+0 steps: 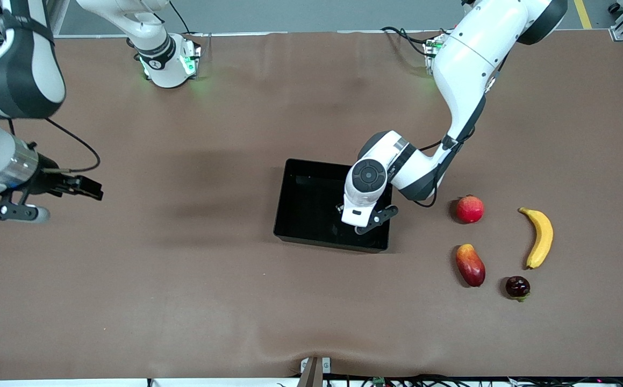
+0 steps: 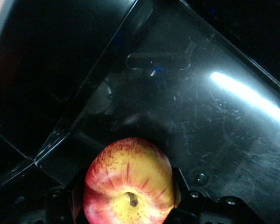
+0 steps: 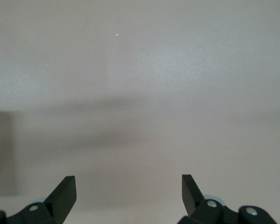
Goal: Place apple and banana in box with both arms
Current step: 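Open the left gripper to drop the apple into the tray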
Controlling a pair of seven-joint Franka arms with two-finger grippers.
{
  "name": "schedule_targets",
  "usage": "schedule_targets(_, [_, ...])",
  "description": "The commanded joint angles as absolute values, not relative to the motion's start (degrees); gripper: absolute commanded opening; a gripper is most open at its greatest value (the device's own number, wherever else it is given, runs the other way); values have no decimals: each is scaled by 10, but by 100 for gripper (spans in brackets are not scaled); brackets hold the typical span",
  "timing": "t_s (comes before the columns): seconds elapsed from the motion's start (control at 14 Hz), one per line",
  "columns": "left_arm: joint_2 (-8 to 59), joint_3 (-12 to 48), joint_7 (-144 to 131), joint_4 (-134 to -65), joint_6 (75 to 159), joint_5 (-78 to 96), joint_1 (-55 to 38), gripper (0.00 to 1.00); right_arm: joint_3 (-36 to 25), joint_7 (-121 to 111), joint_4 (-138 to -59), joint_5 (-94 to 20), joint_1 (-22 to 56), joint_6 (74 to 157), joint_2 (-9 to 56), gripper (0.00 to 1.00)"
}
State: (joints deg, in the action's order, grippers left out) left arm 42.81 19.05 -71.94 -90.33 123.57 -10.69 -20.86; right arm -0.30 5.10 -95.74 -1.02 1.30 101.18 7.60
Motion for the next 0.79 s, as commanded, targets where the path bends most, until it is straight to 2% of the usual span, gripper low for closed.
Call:
schedule_targets(0.0, [421, 185, -737, -905, 1241, -121, -210, 100, -1, 13, -935, -40, -14, 966, 57, 100])
schedule_targets(0.14, [400, 185, -734, -902, 1233, -121, -202, 100, -2, 10, -912, -45, -18, 934, 56, 100])
schedule_targets(0.36, [326, 185, -702, -899, 1208, -121, -158, 100, -2, -14, -911, -43, -26, 918, 25, 100])
schedule_targets(0.71, [266, 187, -472, -901, 1128, -120, -40, 100, -3, -17, -917, -33, -31, 873, -18, 100])
